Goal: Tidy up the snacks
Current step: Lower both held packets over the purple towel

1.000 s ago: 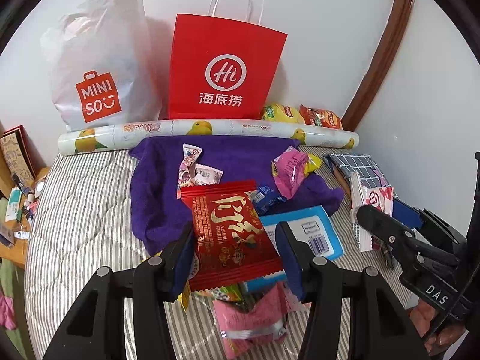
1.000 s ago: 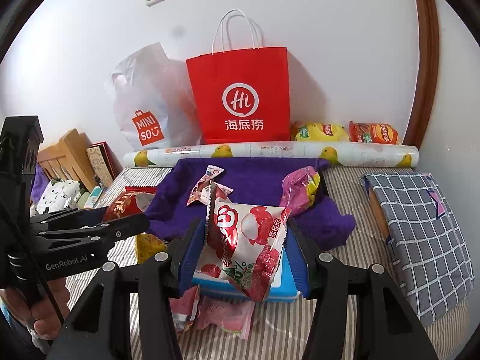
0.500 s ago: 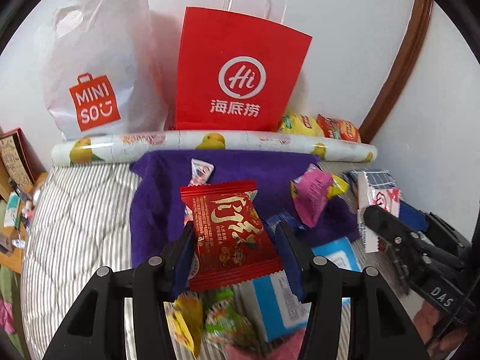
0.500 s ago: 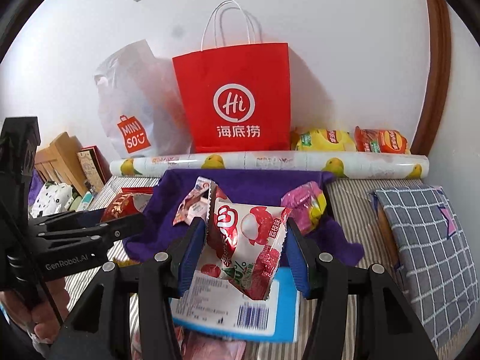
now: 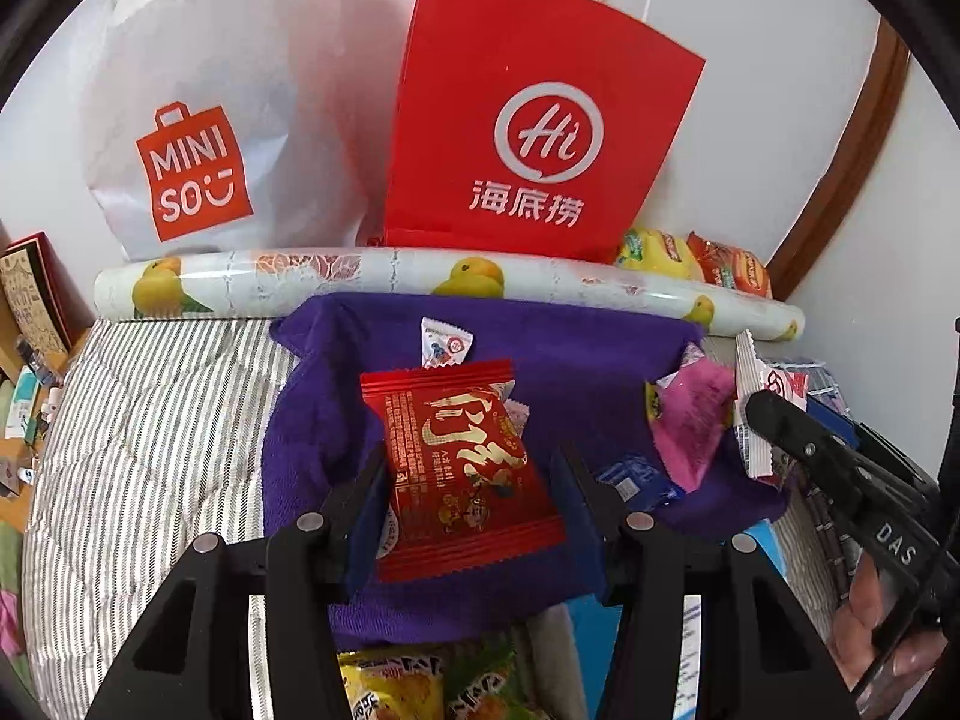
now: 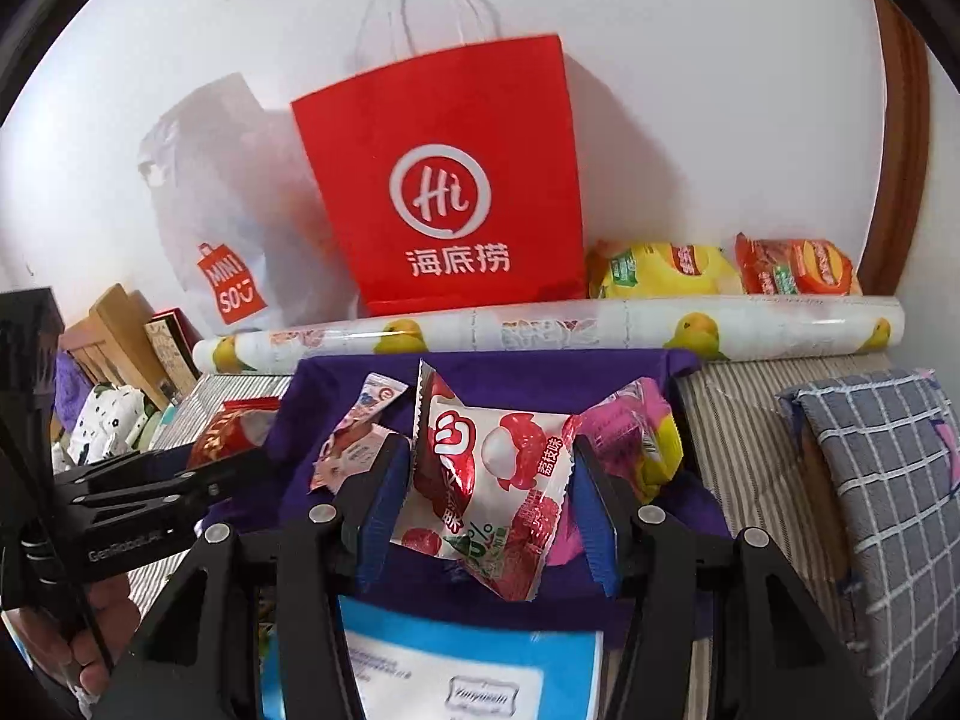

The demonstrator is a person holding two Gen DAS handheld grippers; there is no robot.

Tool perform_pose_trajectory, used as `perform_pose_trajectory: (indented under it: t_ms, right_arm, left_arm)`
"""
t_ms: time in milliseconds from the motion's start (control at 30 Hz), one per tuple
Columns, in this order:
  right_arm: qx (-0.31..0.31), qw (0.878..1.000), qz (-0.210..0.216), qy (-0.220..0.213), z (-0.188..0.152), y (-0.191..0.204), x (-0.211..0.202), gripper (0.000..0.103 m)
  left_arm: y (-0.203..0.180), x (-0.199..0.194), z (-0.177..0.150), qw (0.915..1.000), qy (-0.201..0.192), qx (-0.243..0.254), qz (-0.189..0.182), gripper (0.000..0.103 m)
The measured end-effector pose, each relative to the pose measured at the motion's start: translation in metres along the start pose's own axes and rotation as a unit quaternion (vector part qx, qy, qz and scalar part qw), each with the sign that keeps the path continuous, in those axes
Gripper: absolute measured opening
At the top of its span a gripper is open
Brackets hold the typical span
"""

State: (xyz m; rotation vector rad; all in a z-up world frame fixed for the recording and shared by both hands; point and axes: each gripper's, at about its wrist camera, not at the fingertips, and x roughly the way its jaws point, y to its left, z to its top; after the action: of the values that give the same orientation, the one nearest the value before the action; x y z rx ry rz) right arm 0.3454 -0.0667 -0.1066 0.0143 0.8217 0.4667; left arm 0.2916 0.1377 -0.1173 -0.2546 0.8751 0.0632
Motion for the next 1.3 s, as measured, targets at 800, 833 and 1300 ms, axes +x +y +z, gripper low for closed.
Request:
perform_pose_trajectory:
  t_ms: [800, 833, 1300]
  right_arm:
    - [0.025, 0.999, 0.0, 0.027, -0.021, -0.035, 0.026, 0.053]
    - [0.026, 0.999, 0.001, 0.029, -0.021, -0.036, 0.027, 0.053]
    - [0.021, 0.998, -0.009, 0.063, -0.027, -0.035, 0.043, 0.054]
  left_arm:
    - [-0.001, 0.032, -0.012, 0.9993, 0.033, 0.001, 0.019, 0.051]
    - [0.0, 0.033, -0.012, 0.9992, 0.035, 0.001, 0.019, 0.051]
    - [0.004, 0.043, -0.012, 0.9985, 0.049, -0.013, 0.019, 0.051]
